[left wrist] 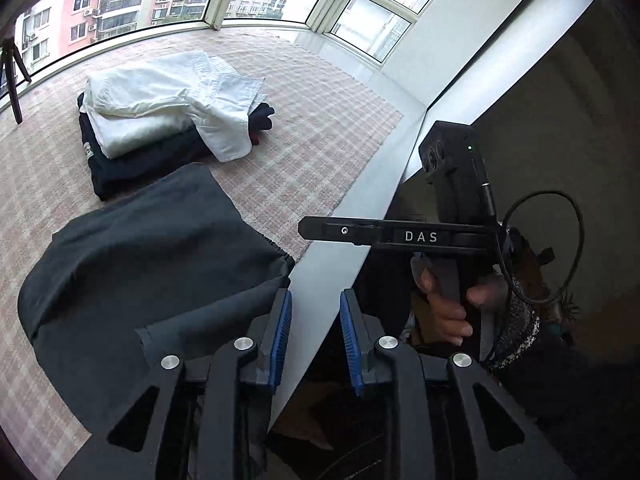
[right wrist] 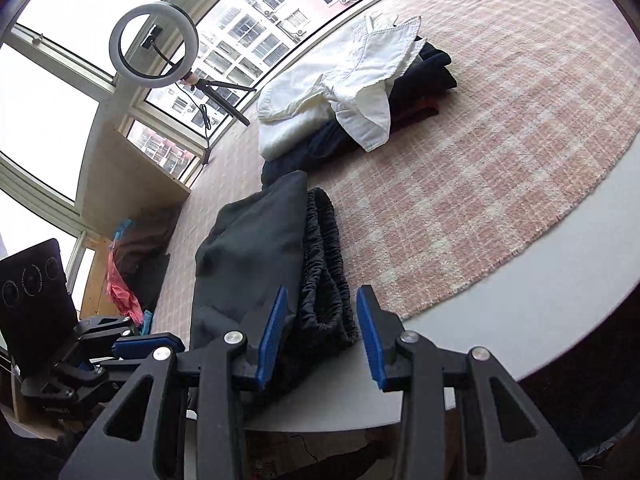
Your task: Fold clothes
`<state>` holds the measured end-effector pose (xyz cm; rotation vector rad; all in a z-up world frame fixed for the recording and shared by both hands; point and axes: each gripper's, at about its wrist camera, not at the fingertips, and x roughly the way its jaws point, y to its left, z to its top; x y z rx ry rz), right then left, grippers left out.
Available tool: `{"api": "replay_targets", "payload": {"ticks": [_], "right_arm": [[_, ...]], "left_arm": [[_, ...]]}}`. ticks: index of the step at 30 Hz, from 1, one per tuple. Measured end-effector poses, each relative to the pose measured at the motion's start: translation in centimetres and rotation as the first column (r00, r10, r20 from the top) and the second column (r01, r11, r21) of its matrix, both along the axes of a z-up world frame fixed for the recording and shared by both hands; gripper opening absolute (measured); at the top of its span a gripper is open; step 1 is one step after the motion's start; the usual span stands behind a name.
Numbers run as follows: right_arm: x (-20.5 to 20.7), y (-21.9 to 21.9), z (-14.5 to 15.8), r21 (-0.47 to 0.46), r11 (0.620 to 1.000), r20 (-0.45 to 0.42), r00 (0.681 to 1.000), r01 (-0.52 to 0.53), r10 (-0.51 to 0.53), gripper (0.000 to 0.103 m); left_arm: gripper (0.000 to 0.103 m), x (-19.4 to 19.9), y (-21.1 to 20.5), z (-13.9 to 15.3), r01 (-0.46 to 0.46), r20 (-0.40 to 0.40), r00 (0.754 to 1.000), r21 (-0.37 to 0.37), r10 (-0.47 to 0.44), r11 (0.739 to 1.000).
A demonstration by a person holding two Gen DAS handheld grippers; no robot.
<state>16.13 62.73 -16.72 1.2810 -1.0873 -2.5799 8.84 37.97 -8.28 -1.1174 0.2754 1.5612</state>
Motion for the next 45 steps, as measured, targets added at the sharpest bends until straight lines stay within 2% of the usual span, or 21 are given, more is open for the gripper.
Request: {"api": "replay_targets", "payload": {"ticks": [1,5,7,9,11,13,15,19,20,22,25,26,29,31,33,35,36,38,40,43,45], "right_arm": [[-0.6,0.1,0.3,0.01,1.0,-0.005,1.0,-0.018,0.018,0.036],[-4.7,-0.9,0.7,0.056,0.989,0.011,0.991,-0.134,0.134,0.039],[-6.4,-1.7,0.6,0.062,0.981,0.033,0.983,-0.182,0.18,0.039],[-7.4,-2.9,0.8,0.116,0.968,0.046,0.974,-0.225,0.221,0.039],[-8.4,-3.3,0.6,0.191,0.956,0.082,0.974,-0.221,0.209,0.039],[-9.4,-3.6,0.4,0.268,0.94,0.121,0.975,-0.212,0.186,0.039],[-10.7,-3.1,-0.3,0.231,0.945,0.135,0.969,-0.233,0.206,0.039],[-13.3,-3.7,-0.6,0.244,0.929,0.116,0.96,-0.278,0.256,0.038],[-14.0,-3.8,-0.6,0.25,0.924,0.111,0.957,-0.288,0.268,0.025],[-15.3,-4.3,-0.4,0.269,0.911,0.1,0.95,-0.313,0.297,0.009],[-17.2,-5.2,0.7,0.321,0.884,0.059,0.938,-0.341,0.341,0.005],[-17.9,-5.2,0.9,0.33,0.878,0.051,0.935,-0.347,0.35,0.005],[-19.5,-4.8,-0.1,0.425,0.831,0.147,0.933,-0.36,0.329,0.006],[-19.5,-3.9,-0.1,0.428,0.835,0.195,0.938,-0.345,0.287,0.009],[-19.2,-3.5,1.2,0.357,0.869,0.128,0.939,-0.344,0.319,0.014],[-19.7,-5.2,2.8,0.319,0.851,0.084,0.907,-0.417,0.413,0.029],[-20.1,-6.6,3.6,0.321,0.825,0.071,0.881,-0.465,0.468,0.03],[-21.4,-10.1,4.3,0.344,0.761,0.065,0.823,-0.549,0.564,0.033],[-23.0,-14.6,4.0,0.362,0.67,0.098,0.742,-0.648,0.664,0.037],[-25.3,-21.1,2.4,0.362,0.507,0.178,0.592,-0.782,0.786,0.039],[-26.5,-24.3,0.8,0.314,0.431,0.237,0.509,-0.846,0.827,0.039]], "left_arm": [[0.037,0.0,-1.4,0.2,-0.019,-0.042,0.999,-0.012,0.018,1.0],[0.037,-1.1,-4.8,-1.4,-0.1,-0.064,0.993,-0.086,0.095,0.991],[0.039,-1.5,-5.9,-2.9,-0.142,-0.047,0.989,-0.115,0.138,0.983],[0.04,-1.7,-5.7,-4.6,-0.16,-0.018,0.987,-0.124,0.159,0.979],[0.04,-1.7,-5.2,-6.1,-0.168,-0.001,0.986,-0.126,0.17,0.978],[0.04,-1.5,-4.3,-7.0,-0.161,0.002,0.987,-0.118,0.162,0.98],[0.04,-1.2,-3.4,-7.7,-0.146,0.015,0.989,-0.105,0.148,0.984],[0.039,2.8,-2.6,-6.8,-0.009,0.149,0.989,-0.014,0.011,1.0],[0.039,3.9,-2.4,-6.6,0.025,0.182,0.983,0.012,-0.027,1.0],[0.039,6.0,-2.0,-6.1,0.09,0.244,0.964,0.069,-0.105,0.994],[0.039,7.6,-2.8,-5.3,0.111,0.222,0.968,0.046,-0.119,0.993],[0.039,7.0,-3.9,-5.2,0.072,0.212,0.974,0.026,-0.076,0.997],[0.04,4.3,-8.0,-5.4,-0.077,0.169,0.982,-0.044,0.084,0.996],[0.041,2.6,-10.7,-5.5,-0.178,0.133,0.973,-0.086,0.188,0.98],[0.041,0.8,-13.4,-5.6,-0.277,0.094,0.953,-0.124,0.289,0.953],[0.041,-0.9,-16.1,-5.7,-0.374,0.05,0.921,-0.157,0.386,0.914],[0.041,-1.4,-17.0,-6.3,-0.408,0.056,0.905,-0.17,0.422,0.897],[0.04,-1.8,-17.6,-7.4,-0.435,0.08,0.888,-0.177,0.453,0.883],[0.041,-1.8,-17.9,-8.5,-0.448,0.1,0.877,-0.179,0.469,0.876],[0.041,-1.1,-17.4,-9.7,-0.448,0.117,0.875,-0.175,0.47,0.877],[0.041,-0.5,-17.4,-10.1,-0.459,0.133,0.867,-0.166,0.481,0.873]]}}
